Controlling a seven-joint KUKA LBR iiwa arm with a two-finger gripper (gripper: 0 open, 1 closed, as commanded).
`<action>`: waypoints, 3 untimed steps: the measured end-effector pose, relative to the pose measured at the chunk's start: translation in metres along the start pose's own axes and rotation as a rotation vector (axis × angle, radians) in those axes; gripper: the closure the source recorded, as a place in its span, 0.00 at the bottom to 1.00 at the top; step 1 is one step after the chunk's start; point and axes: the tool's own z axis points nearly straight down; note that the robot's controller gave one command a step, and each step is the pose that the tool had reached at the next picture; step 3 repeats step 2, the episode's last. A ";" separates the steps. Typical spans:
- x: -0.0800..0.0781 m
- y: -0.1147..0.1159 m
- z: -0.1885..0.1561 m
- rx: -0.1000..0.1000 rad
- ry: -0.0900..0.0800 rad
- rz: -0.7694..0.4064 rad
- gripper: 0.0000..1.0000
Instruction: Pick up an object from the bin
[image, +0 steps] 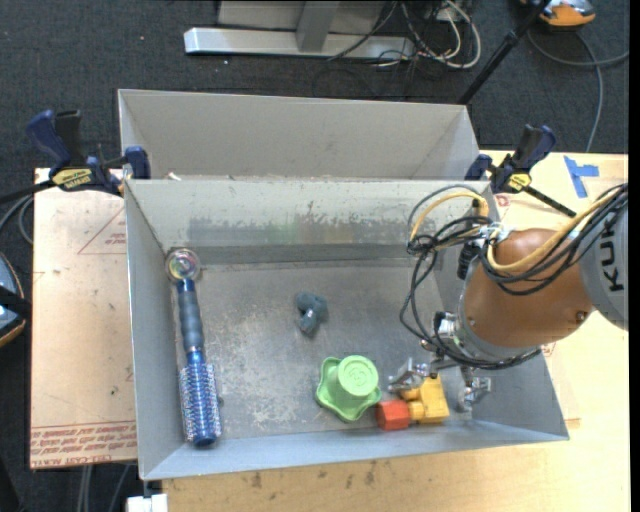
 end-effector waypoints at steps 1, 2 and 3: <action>0.000 0.001 -0.001 -0.004 0.002 0.000 1.00; -0.002 -0.002 -0.060 -0.012 0.006 0.004 1.00; -0.002 -0.002 -0.060 -0.012 0.006 0.004 1.00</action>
Offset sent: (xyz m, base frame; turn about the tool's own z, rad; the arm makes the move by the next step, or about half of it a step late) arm 0.0000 0.0000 0.0000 0.0000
